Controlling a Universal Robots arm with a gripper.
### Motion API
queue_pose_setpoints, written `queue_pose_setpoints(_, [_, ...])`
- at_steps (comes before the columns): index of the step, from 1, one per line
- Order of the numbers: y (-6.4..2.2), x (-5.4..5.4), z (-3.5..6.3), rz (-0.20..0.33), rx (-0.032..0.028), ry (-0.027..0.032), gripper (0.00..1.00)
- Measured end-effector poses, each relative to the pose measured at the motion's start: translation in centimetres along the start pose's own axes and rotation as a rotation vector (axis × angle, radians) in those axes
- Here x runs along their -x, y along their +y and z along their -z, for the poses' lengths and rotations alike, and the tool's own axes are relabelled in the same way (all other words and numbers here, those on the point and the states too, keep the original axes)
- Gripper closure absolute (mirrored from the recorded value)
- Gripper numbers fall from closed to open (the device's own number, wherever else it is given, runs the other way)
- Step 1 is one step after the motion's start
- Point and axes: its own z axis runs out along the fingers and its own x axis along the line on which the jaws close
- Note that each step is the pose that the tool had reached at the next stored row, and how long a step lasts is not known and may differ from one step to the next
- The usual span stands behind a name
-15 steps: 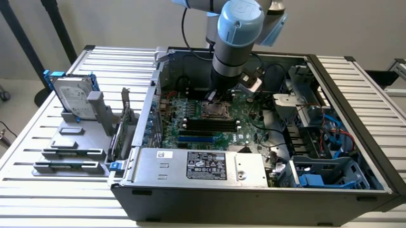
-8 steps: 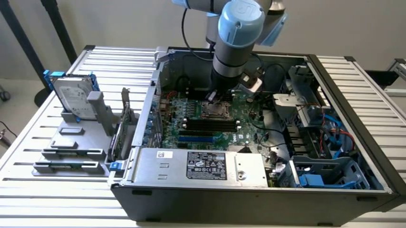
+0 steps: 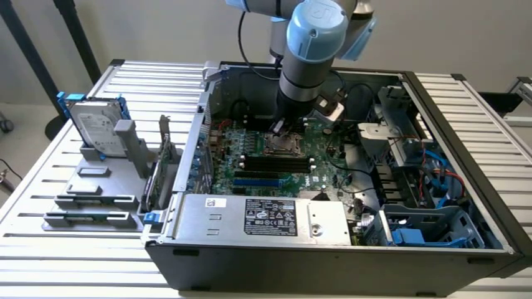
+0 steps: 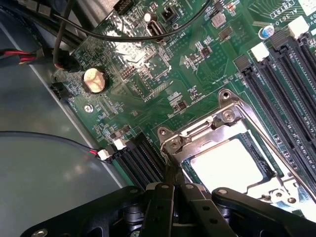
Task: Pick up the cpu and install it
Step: 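Install the first cpu locking lever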
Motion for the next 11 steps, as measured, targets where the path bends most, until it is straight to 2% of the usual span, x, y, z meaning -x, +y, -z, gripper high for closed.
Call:
queue_pose_setpoints(4, [-0.22, 0.3, 0.85, 0.000, 0.0001, -0.0008, 0.89])
queue_pose_setpoints(11, [-0.46, 1.5, 2.67, 0.000, 0.0000, -0.0006, 0.89])
